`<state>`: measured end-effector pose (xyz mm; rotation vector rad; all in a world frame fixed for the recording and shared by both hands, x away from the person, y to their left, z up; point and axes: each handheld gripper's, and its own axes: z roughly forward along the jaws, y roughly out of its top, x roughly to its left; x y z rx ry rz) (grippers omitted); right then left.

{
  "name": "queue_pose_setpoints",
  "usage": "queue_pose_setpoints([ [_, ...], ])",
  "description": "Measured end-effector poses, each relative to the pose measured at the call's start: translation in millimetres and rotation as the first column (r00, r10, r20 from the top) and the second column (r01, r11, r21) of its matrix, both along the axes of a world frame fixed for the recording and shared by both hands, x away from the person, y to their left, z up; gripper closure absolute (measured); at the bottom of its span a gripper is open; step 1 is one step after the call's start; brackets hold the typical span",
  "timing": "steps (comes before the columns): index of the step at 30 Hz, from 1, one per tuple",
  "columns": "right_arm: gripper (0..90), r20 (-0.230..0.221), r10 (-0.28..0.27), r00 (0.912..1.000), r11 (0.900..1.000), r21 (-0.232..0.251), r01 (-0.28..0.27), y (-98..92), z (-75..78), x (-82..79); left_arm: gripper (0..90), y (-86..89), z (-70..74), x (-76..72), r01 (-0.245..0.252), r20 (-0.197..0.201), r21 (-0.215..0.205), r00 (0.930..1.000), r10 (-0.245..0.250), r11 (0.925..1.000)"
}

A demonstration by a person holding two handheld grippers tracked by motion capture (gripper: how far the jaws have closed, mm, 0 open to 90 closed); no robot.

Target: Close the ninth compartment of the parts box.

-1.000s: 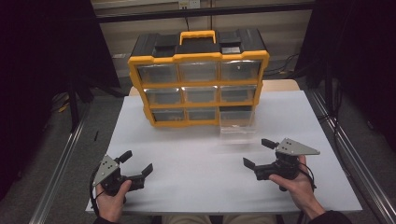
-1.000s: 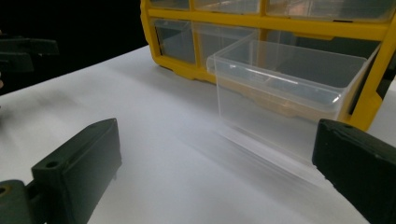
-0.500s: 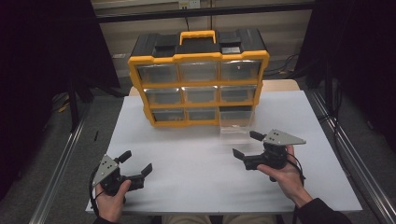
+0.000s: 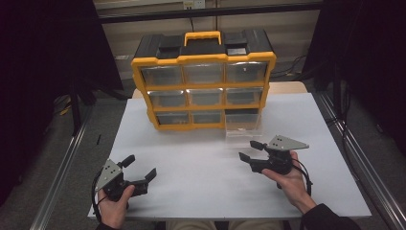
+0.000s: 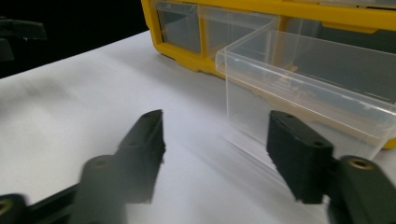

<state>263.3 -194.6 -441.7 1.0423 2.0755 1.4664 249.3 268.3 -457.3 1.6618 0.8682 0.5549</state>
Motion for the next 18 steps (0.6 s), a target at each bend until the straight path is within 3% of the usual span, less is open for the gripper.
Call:
queue_pose_setpoints([
  [10,72.2,-0.002,0.012,0.9999,1.0,-0.006,-0.012,-3.8,-4.1,3.0,3.9,0.1,0.4,-0.4,-0.006,0.006,0.007,1.0,0.006,1.0],
  [18,86.2,0.006,0.025,0.9997,1.0,-0.009,-0.025,-5.2,-6.2,5.6,3.8,-0.1,0.7,-0.6,-0.005,0.012,0.01,0.9999,0.005,0.9999],
])
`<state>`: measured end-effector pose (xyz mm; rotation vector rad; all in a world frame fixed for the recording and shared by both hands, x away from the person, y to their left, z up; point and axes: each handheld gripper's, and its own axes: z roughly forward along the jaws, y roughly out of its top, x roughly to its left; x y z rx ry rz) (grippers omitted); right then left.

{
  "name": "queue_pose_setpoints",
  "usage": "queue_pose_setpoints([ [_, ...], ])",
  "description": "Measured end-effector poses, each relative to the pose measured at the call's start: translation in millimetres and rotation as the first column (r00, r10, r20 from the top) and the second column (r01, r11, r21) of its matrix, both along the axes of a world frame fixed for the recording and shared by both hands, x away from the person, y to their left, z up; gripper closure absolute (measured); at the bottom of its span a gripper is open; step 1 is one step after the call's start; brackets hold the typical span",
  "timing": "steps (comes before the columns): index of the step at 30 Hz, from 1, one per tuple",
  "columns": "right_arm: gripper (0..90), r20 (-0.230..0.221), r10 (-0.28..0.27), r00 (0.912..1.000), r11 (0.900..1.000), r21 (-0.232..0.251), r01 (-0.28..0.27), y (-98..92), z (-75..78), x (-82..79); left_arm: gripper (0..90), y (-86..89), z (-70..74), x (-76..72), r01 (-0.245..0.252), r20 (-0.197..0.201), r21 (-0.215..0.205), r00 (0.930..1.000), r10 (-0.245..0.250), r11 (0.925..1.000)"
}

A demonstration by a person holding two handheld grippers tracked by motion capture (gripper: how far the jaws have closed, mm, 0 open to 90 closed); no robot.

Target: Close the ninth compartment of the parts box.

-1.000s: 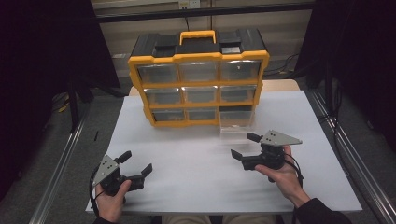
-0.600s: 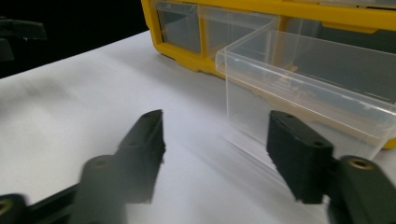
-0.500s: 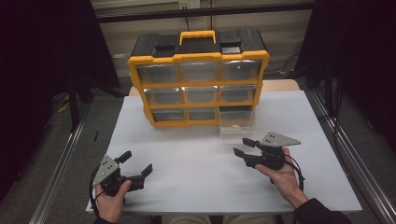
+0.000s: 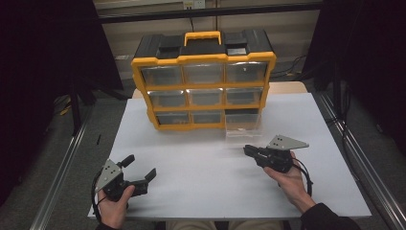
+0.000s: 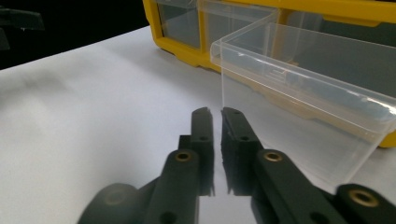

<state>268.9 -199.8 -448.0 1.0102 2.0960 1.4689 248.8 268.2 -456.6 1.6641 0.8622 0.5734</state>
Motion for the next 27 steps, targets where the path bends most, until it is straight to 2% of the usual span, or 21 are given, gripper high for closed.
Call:
queue_pose_setpoints([
  [3,90.0,0.004,0.0,1.0,1.0,-0.008,0.0,0.8,-1.2,0.9,3.8,0.0,0.0,0.1,0.0,0.0,0.001,1.0,0.0,1.0],
  [14,90.0,0.013,-0.023,0.9996,0.999,-0.023,0.024,-2.2,-3.2,6.4,3.8,0.0,-0.1,0.2,-0.001,0.001,0.001,1.0,0.001,1.0],
  [20,90.0,0.015,-0.054,0.9985,0.998,-0.026,0.054,-5.8,-5.6,10.4,3.8,-0.3,-0.5,0.5,-0.001,-0.001,0.0,1.0,0.001,1.0],
  [27,90.0,0.013,-0.039,0.9992,0.998,-0.048,0.039,-1.4,-9.7,16.1,3.9,0.5,-0.9,0.7,-0.004,0.0,0.001,1.0,0.004,1.0],
])
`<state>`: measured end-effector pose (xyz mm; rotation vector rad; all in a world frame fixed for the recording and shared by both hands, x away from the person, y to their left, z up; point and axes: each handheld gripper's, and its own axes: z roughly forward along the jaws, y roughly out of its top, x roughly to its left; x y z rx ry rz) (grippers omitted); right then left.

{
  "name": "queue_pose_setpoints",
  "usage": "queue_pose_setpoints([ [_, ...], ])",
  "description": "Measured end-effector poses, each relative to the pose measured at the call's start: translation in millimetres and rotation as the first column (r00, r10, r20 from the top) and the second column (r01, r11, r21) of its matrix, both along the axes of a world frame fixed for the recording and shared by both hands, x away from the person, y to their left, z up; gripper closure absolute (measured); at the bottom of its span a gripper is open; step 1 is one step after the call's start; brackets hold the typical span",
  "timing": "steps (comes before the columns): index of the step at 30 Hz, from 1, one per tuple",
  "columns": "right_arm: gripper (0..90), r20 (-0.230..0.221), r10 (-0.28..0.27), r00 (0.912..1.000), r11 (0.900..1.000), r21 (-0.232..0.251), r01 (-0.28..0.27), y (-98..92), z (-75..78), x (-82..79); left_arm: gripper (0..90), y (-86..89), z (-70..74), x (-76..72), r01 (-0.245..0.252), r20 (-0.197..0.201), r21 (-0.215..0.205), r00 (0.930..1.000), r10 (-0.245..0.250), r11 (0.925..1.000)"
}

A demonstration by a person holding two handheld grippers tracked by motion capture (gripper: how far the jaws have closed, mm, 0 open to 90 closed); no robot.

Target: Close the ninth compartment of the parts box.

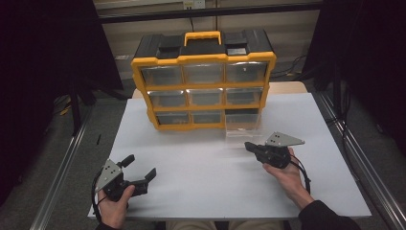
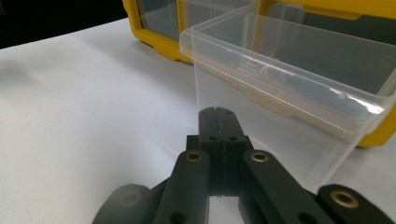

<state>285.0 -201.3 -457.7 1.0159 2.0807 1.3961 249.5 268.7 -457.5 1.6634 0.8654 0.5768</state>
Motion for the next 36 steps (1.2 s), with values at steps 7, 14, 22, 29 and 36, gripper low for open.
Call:
queue_pose_setpoints([
  [7,90.0,0.001,-0.007,1.0,1.0,-0.008,0.007,-0.1,-2.3,6.3,3.9,-0.3,0.2,-0.4,0.002,0.001,-0.003,1.0,-0.002,1.0],
  [14,90.0,-0.014,-0.014,0.9998,1.0,-0.013,0.014,-0.2,-5.8,12.5,3.9,-0.9,-0.2,0.0,0.005,-0.002,-0.004,1.0,-0.005,1.0],
  [22,90.0,-0.02,-0.031,0.9993,0.999,-0.012,0.03,-0.8,-9.3,18.6,3.9,-1.2,-0.1,0.1,0.007,0.0,-0.004,1.0,-0.007,1.0],
  [29,90.0,-0.002,-0.04,0.9992,0.999,-0.017,0.04,2.2,-9.8,21.4,3.9,-1.4,-0.4,0.4,0.012,-0.001,-0.003,0.9999,-0.012,0.9999],
  [36,90.0,-0.001,-0.055,0.9985,0.998,-0.017,0.055,2.0,-11.6,26.4,3.9,-1.2,-0.1,0.3,0.011,0.001,-0.002,0.9999,-0.011,0.9999],
])
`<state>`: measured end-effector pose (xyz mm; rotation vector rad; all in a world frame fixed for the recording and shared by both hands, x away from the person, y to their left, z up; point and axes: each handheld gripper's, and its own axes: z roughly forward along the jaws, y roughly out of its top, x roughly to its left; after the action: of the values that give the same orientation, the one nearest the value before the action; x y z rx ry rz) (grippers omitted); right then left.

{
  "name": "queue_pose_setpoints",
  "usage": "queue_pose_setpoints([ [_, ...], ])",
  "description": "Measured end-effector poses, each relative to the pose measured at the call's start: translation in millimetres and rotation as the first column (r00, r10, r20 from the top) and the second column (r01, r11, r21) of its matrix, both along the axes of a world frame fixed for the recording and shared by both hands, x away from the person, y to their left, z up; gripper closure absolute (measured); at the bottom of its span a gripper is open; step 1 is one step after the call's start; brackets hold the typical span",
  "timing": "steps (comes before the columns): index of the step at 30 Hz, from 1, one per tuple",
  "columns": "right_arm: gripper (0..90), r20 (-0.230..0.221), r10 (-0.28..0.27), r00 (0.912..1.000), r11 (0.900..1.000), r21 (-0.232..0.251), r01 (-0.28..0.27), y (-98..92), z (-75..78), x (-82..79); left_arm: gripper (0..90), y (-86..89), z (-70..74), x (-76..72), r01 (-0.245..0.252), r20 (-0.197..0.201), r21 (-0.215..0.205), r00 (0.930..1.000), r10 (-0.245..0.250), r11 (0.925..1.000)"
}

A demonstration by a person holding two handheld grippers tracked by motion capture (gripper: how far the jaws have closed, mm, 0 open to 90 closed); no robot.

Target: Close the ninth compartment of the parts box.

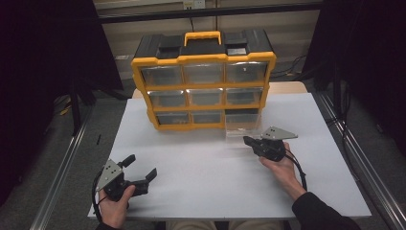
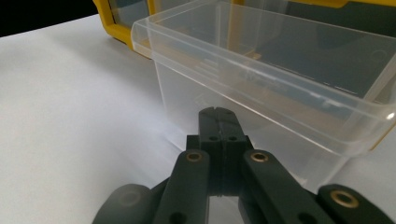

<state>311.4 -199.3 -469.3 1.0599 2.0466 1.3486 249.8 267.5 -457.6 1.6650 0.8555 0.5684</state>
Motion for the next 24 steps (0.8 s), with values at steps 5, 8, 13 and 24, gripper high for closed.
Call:
queue_pose_setpoints([
  [5,90.0,0.001,-0.001,1.0,1.0,0.001,0.001,2.0,0.2,1.3,3.9,0.0,-0.1,0.1,0.0,0.0,-0.002,1.0,0.0,1.0],
  [8,90.0,0.0,-0.004,1.0,1.0,0.003,0.004,3.2,0.2,2.4,3.9,0.2,0.1,0.0,0.001,0.0,0.0,1.0,-0.001,1.0],
  [13,90.0,0.003,-0.005,1.0,1.0,0.011,0.005,4.4,-0.2,4.0,3.9,0.4,0.1,0.2,0.002,-0.001,-0.001,1.0,-0.002,1.0],
  [24,90.0,0.015,-0.017,0.9997,1.0,0.014,0.017,2.8,0.7,5.2,3.9,0.4,0.2,0.4,0.0,-0.002,-0.002,1.0,0.0,1.0],
])
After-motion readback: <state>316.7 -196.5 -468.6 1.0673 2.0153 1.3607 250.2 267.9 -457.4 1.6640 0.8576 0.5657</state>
